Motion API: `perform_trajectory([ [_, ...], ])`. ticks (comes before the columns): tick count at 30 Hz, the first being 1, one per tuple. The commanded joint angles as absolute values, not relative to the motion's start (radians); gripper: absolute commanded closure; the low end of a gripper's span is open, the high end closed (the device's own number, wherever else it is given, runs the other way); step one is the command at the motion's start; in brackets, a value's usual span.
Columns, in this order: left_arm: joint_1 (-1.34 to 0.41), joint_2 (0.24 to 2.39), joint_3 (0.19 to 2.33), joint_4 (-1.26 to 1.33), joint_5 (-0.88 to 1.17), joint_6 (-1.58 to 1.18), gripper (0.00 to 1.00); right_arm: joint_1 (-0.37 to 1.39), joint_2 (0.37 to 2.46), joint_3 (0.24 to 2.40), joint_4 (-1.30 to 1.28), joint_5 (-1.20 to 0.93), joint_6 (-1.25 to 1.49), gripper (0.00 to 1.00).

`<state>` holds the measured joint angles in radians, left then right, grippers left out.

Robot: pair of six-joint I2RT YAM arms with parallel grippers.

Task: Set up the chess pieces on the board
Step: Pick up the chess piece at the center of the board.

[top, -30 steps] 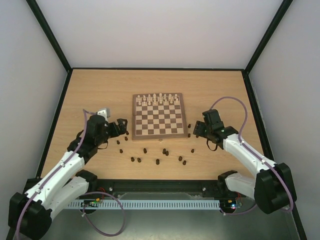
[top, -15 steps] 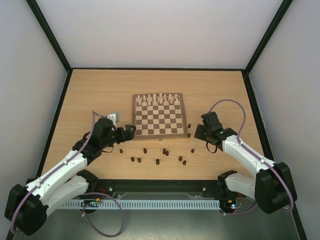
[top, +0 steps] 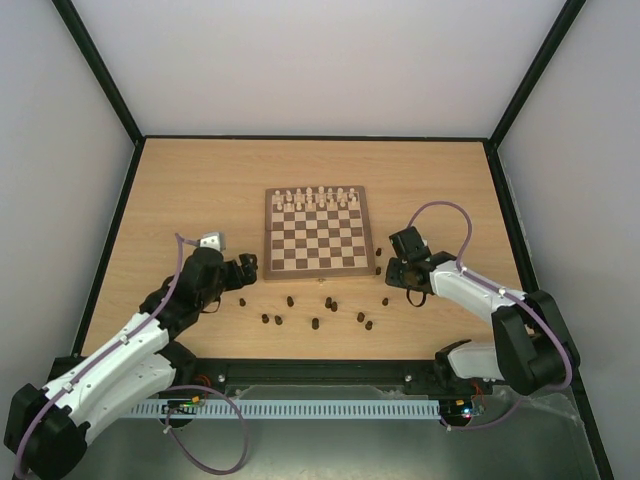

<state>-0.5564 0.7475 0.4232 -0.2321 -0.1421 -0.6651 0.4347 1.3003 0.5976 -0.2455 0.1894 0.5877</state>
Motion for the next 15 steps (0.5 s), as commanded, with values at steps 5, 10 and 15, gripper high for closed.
perform_trajectory([
  [5,-0.564,0.736,0.406,-0.253,-0.181,-0.676,0.01,0.442,1.304,0.628,-0.248,0.247,0.575,0.65],
  [10,-0.572,0.734,0.407,-0.254,-0.186,-0.676,0.01,0.442,1.314,0.643,-0.241,0.239,0.567,0.66],
  [15,-0.576,0.733,0.404,-0.254,-0.196,-0.681,0.01,0.442,1.323,0.647,-0.23,0.221,0.561,0.65],
])
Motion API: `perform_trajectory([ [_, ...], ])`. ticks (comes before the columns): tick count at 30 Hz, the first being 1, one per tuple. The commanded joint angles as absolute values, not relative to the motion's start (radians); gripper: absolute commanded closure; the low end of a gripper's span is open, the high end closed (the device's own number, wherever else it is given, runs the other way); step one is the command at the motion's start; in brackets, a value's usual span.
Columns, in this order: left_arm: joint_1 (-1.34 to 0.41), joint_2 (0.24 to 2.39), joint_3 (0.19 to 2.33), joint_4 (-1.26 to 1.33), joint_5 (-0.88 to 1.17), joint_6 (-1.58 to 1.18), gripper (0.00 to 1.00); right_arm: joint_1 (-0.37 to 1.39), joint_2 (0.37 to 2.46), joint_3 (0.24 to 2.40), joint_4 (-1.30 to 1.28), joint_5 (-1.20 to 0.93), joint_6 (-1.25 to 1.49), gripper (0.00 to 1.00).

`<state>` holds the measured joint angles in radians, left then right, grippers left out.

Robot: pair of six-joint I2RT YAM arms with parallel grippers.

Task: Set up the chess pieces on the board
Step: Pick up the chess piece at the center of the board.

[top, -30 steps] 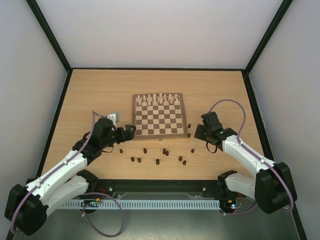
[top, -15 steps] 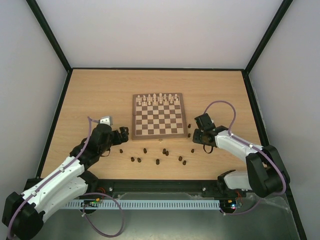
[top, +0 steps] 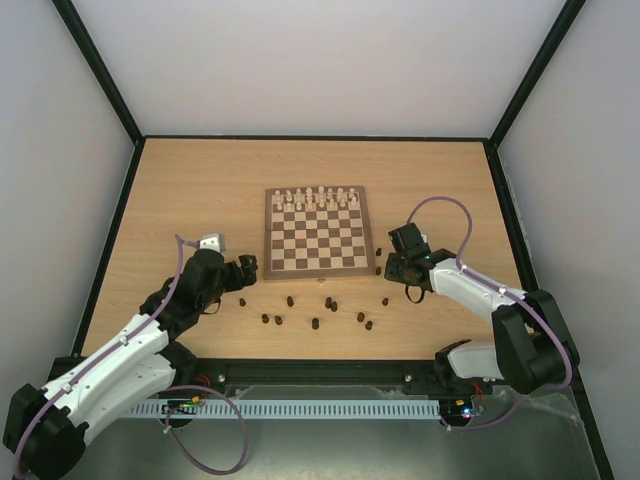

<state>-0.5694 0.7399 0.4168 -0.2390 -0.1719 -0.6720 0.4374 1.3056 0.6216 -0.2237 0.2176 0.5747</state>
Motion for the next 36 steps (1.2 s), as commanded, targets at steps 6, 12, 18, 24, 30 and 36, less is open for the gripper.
perform_trajectory([
  [6,-0.577,0.736,0.398,-0.251,-0.199,-0.69,0.01,0.442,1.34,0.652,-0.229,0.211,0.554,0.7],
  [12,-0.576,0.727,0.392,-0.253,-0.204,-0.695,0.01,0.442,1.354,0.654,-0.218,0.208,0.552,0.73],
  [18,-0.577,0.729,0.394,-0.252,-0.205,-0.694,0.01,0.442,1.366,0.663,-0.214,0.214,0.552,0.76],
  [24,-0.576,0.728,0.399,-0.256,-0.215,-0.693,0.01,0.442,1.393,0.682,-0.209,0.216,0.548,0.78],
  [30,-0.576,0.726,0.393,-0.256,-0.215,-0.696,0.01,0.442,1.407,0.686,-0.206,0.221,0.548,0.82],
  [36,-0.576,0.725,0.395,-0.256,-0.21,-0.694,0.01,0.442,1.414,0.682,-0.204,0.228,0.549,0.85],
])
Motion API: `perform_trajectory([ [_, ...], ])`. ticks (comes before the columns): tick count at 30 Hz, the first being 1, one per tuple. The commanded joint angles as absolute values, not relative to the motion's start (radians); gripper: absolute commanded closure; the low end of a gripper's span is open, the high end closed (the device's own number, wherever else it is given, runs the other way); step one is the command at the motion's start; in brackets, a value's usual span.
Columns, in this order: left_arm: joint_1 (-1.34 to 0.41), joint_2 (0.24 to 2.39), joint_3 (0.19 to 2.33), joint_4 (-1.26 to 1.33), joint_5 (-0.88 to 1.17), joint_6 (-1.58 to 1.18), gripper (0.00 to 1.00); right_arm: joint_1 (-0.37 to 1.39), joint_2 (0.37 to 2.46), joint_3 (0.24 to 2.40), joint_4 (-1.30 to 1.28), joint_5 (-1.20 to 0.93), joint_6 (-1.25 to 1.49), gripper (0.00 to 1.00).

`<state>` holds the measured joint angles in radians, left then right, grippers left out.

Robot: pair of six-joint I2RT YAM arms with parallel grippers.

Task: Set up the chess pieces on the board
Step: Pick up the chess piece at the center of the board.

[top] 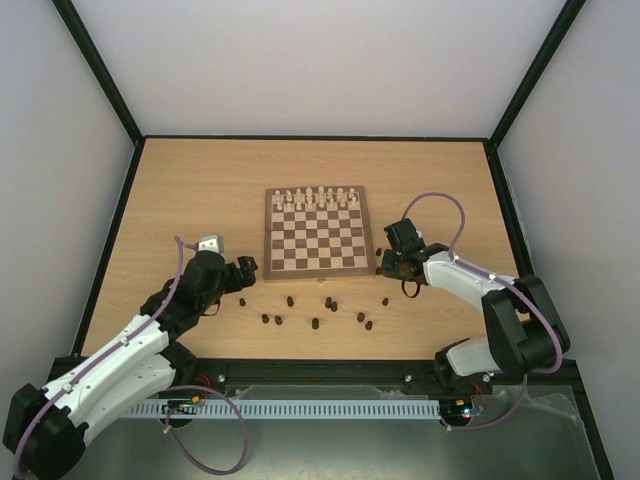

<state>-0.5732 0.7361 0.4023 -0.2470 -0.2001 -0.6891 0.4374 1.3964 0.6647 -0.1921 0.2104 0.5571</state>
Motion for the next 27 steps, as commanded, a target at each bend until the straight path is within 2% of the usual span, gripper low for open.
perform_trajectory([
  [1,-0.576,0.724,0.395,-0.257,-0.21,-0.693,0.01,0.442,1.415,0.683,-0.205,0.229,0.548,0.85],
  [14,-0.577,0.711,0.399,-0.261,-0.194,-0.694,0.01,0.442,1.419,0.689,-0.216,0.24,0.55,0.97],
  [27,-0.576,0.711,0.41,-0.247,-0.199,-0.701,0.01,0.442,1.314,0.846,-0.357,0.251,0.516,0.96],
])
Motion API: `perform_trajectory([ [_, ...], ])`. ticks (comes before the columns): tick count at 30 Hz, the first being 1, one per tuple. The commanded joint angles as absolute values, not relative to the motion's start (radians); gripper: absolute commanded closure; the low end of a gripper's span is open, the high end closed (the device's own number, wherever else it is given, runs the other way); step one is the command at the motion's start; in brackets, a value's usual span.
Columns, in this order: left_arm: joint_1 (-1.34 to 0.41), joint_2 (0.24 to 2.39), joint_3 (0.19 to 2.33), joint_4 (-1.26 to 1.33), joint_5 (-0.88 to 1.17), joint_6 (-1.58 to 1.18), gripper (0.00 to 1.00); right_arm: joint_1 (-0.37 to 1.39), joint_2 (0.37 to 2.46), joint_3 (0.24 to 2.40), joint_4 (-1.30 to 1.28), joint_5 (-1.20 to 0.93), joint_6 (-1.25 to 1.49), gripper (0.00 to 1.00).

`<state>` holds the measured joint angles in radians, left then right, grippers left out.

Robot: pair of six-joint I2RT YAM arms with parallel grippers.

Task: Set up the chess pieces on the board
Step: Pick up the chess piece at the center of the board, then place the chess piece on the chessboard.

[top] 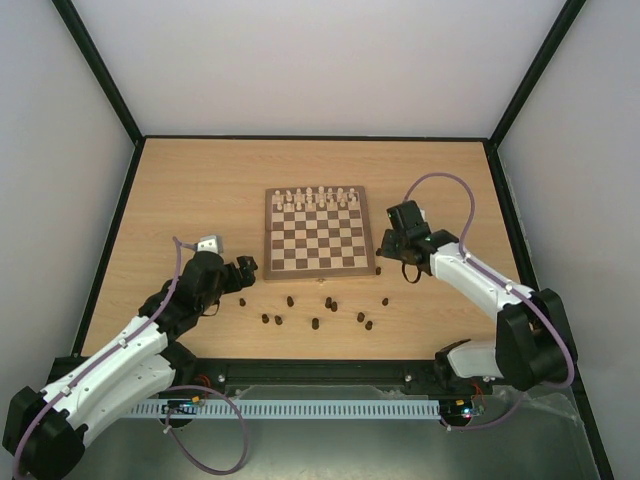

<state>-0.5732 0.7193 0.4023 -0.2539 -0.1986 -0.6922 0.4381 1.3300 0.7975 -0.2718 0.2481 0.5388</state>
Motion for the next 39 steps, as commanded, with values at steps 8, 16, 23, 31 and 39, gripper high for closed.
perform_trajectory([
  [8,-0.577,0.725,0.408,-0.237,-0.201,-0.702,0.01,0.456,1.377,0.928,-0.352,0.184,0.481,0.96],
  [16,-0.577,0.726,0.411,-0.244,-0.21,-0.705,0.01,0.555,1.518,1.008,-0.357,0.219,0.461,0.96],
  [23,-0.576,0.719,0.408,-0.244,-0.209,-0.713,0.01,0.601,1.615,1.047,-0.349,0.233,0.454,0.96],
  [31,-0.576,0.727,0.414,-0.247,-0.208,-0.708,0.01,0.601,1.667,1.056,-0.329,0.239,0.444,0.96],
  [39,-0.577,0.722,0.414,-0.252,-0.213,-0.71,0.01,0.601,1.693,1.064,-0.31,0.227,0.443,0.96],
])
